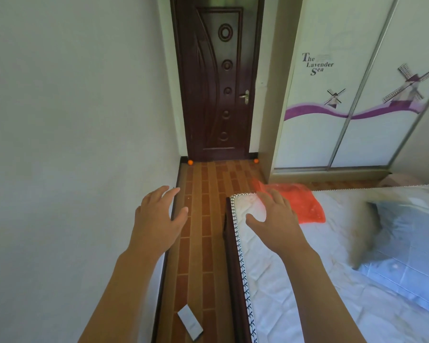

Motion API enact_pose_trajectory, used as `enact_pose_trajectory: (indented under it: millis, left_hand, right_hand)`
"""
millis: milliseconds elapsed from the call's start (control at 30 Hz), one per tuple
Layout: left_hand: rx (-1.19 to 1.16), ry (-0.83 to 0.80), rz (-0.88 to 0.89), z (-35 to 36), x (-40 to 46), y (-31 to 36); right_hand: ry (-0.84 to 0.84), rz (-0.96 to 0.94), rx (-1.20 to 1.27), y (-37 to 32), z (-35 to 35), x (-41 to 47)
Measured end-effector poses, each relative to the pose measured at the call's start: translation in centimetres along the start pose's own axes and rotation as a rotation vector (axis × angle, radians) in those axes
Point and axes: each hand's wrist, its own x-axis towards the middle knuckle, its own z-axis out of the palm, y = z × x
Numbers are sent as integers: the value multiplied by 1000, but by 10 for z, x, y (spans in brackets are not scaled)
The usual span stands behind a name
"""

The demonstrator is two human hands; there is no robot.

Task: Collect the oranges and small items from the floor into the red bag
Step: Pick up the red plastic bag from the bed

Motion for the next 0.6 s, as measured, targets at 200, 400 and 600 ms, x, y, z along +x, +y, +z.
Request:
enact_pose_trajectory:
  millis: [200, 400, 600]
  left_hand:
    - [-45, -28, -6, 5, 82, -29]
    - [-83, -43, 2, 15, 159, -68]
    - [-146, -29, 16, 23, 221, -106]
  right_hand:
    - [-3, 32, -34, -27, 22, 76]
    - [-19, 43, -55, -64, 50, 145]
    - [-8, 22, -54, -97, 78, 207]
